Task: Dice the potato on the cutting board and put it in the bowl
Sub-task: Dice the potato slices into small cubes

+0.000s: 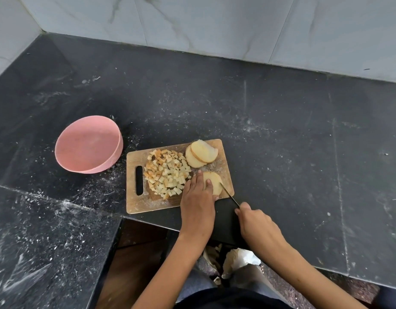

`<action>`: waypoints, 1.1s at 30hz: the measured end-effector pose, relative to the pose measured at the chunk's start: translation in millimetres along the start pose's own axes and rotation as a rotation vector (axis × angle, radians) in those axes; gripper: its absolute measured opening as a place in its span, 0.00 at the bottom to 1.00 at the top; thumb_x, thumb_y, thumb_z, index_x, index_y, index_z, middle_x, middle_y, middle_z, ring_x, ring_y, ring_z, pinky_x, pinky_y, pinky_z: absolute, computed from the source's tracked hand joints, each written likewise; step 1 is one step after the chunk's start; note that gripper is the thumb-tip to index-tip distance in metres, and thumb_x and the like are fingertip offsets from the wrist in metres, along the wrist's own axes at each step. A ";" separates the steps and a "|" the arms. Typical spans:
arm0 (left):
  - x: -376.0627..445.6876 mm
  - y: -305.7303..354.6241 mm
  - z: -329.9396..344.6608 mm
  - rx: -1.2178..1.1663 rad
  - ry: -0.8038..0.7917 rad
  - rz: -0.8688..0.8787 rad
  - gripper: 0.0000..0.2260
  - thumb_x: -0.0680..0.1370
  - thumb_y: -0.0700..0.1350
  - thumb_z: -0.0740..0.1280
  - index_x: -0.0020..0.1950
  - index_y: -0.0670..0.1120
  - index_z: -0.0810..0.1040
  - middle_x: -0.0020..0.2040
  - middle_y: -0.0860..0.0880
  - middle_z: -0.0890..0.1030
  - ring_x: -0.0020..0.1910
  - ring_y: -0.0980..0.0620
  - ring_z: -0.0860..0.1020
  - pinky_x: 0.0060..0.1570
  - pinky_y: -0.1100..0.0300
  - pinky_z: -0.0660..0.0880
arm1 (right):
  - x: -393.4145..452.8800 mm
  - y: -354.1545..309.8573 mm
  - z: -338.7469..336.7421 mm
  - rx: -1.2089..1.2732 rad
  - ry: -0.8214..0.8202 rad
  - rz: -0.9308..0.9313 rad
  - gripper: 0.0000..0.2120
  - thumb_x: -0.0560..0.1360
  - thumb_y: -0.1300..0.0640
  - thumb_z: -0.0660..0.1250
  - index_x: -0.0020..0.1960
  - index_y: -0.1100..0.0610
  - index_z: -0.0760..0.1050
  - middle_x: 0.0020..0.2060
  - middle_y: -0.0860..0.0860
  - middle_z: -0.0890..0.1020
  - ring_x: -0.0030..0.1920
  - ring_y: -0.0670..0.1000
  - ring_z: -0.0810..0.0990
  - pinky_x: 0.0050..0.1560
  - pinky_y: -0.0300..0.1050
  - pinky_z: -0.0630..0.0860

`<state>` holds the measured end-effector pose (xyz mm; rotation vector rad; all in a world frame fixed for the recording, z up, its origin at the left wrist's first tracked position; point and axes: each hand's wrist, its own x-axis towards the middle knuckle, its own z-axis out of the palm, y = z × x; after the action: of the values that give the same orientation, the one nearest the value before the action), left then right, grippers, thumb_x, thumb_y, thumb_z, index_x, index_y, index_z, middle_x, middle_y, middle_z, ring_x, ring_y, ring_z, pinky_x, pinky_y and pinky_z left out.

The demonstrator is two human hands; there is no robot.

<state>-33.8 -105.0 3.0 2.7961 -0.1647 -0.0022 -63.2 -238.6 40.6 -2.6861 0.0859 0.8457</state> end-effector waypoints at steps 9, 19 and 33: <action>-0.2 -1.3 -0.2 -0.052 0.036 0.003 0.19 0.80 0.45 0.66 0.69 0.41 0.73 0.75 0.40 0.64 0.74 0.45 0.64 0.73 0.55 0.55 | -14.7 6.5 -8.3 0.133 0.079 -0.033 0.15 0.83 0.49 0.47 0.44 0.56 0.62 0.31 0.49 0.69 0.33 0.52 0.69 0.37 0.46 0.65; 1.1 -5.2 5.8 -0.001 0.030 0.013 0.17 0.67 0.43 0.80 0.53 0.40 0.84 0.61 0.38 0.79 0.60 0.42 0.79 0.61 0.49 0.73 | 23.9 -18.5 -6.5 0.171 0.091 -0.042 0.16 0.83 0.51 0.47 0.52 0.59 0.68 0.44 0.58 0.78 0.46 0.61 0.77 0.42 0.50 0.71; -0.1 -8.0 7.8 -0.030 0.113 0.030 0.18 0.64 0.42 0.81 0.52 0.41 0.84 0.61 0.39 0.79 0.59 0.43 0.80 0.60 0.50 0.70 | 7.6 -15.0 -2.7 -0.061 0.012 0.020 0.10 0.84 0.54 0.47 0.54 0.58 0.63 0.50 0.58 0.78 0.52 0.62 0.78 0.42 0.49 0.68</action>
<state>-33.2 -100.1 -7.1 2.7551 -0.1776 0.1592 -53.2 -225.0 42.7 -2.7516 0.0911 0.8507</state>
